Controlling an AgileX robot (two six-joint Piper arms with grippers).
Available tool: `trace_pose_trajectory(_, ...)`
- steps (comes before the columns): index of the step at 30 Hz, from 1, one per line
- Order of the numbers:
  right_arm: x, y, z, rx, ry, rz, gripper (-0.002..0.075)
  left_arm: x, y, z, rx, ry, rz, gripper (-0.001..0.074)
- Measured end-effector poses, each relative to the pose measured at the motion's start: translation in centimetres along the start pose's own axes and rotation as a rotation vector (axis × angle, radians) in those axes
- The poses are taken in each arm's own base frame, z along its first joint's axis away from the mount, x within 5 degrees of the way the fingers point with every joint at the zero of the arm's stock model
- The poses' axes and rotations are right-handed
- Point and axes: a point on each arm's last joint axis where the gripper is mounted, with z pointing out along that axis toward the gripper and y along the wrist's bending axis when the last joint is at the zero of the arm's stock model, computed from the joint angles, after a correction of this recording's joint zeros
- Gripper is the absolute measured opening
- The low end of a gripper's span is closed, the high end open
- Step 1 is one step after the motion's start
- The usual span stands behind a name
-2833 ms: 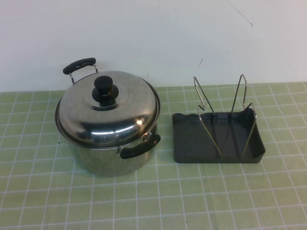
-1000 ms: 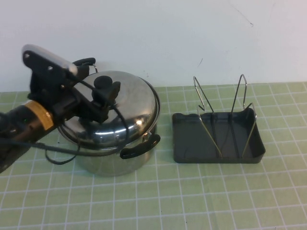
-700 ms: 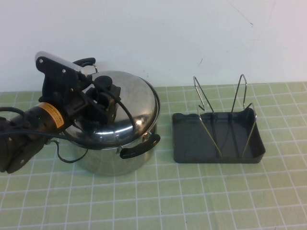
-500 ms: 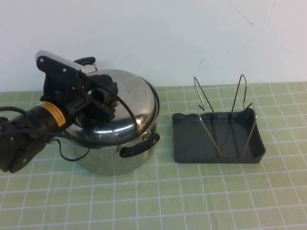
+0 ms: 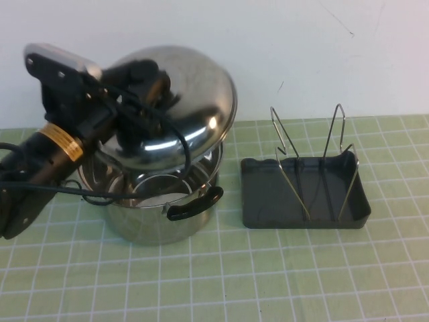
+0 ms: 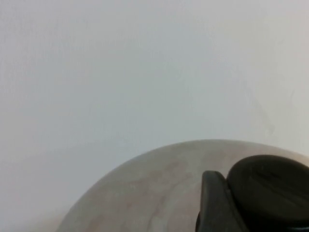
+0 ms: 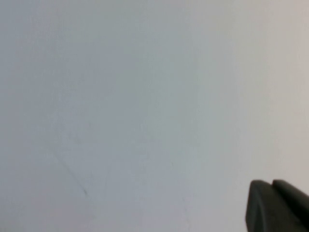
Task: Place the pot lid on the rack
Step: Hand over the pot lid
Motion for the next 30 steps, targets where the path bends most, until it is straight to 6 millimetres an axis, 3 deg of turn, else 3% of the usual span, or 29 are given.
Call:
trace_pose_trajectory(4,-4.0,-0.7,-0.5,0.002,-0.131,0.22,-0.0001,-3.7,-1.6,-0.9,0.089,-0.192,-0.074,0.0333)
trace_pose_trajectory(7,-6.5,-0.8,-0.8,-0.063,-0.235,0.345,-0.0001,-5.9,-4.1,-1.4,0.18,-0.285,-0.084,0.0333)
trace_pose_trajectory(12,-9.2,1.7,0.8,-0.436,-0.28,0.435,-0.0001,-8.6,-9.1,-1.5,0.343,-0.384,-0.036,0.0333)
trace_pose_trajectory(18,-8.4,5.9,3.5,-0.954,0.04,0.428,-0.0001,-10.6,-14.3,-1.1,0.511,-0.452,-0.026,0.0333)
trace_pose_trajectory(20,-8.0,6.5,4.2,-1.034,0.113,0.458,-0.0001,-11.2,-15.4,-1.1,0.539,-0.47,-0.015,0.0333)
trace_pose_trajectory(26,-7.5,6.6,5.3,-1.013,0.166,0.529,0.0006,-12.5,-16.0,-0.9,0.53,-0.525,0.014,0.0333)
trace_pose_trajectory(28,-7.6,6.4,5.5,-0.987,0.164,0.536,0.0043,-12.7,-15.8,-0.8,0.51,-0.535,-0.006,0.0333)
trace_pose_trajectory(30,-7.6,6.3,5.7,-0.969,0.168,0.57,0.0132,-12.7,-15.8,-0.8,0.506,-0.536,-0.014,0.0333)
